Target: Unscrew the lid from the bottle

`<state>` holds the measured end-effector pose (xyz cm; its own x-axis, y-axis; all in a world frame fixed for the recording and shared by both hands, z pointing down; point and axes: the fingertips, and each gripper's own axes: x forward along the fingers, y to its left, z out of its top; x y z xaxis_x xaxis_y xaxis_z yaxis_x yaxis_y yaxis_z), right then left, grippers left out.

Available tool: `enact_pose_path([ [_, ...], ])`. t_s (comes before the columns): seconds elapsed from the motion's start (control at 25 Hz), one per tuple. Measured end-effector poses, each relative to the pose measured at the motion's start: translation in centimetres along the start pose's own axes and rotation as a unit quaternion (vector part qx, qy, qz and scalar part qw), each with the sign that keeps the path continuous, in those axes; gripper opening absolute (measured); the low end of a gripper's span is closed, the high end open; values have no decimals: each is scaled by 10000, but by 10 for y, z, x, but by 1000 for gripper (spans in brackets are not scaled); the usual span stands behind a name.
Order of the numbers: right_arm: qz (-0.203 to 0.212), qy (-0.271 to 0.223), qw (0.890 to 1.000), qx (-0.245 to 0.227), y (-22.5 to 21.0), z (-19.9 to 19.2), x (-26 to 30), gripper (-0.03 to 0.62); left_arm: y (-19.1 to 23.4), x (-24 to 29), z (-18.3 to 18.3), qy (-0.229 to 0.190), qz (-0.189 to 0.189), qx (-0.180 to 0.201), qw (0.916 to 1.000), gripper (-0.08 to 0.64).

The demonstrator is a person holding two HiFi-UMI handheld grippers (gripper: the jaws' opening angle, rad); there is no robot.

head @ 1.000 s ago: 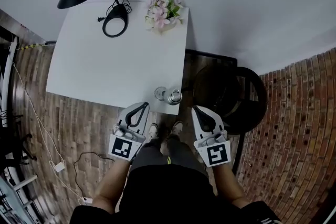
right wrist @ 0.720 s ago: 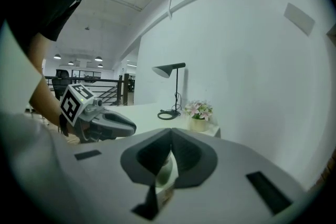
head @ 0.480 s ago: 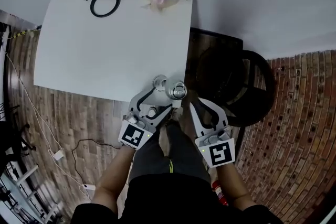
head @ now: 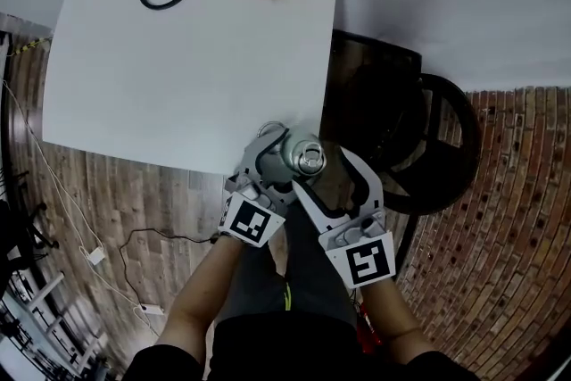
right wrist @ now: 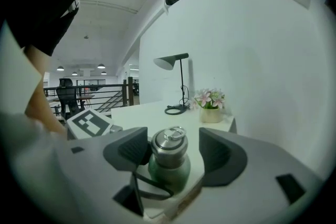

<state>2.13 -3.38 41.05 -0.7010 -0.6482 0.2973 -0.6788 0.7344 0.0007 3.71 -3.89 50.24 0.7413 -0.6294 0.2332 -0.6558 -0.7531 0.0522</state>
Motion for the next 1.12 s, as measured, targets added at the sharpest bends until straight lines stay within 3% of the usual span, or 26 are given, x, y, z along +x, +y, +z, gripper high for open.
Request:
enact_pose_path([
  [0.52, 141, 89, 9999, -21, 4, -19, 30, 298, 1, 10, -10, 375, -54, -131, 9992, 373],
  [0.6, 147, 157, 9997, -78, 4, -23, 32, 265, 1, 10, -10, 371, -20, -128, 9992, 373],
  [0.76, 379, 182, 9989, -204, 5, -24, 34, 264, 2, 10, -10, 369, -13, -128, 9992, 373],
  [0.96, 1200, -14, 9898, -761, 14, -22, 33, 264, 1, 10, -11, 380, -39, -146, 9992, 373],
  [1.04, 1837, -49, 9783, -959, 18, -22, 32, 264, 1, 9, -11, 382, -40, -149, 9991, 373],
  [1.12, 2704, 11, 9563, -1110, 23, -23, 29, 264, 1, 9, -11, 378, -43, -164, 9991, 373],
])
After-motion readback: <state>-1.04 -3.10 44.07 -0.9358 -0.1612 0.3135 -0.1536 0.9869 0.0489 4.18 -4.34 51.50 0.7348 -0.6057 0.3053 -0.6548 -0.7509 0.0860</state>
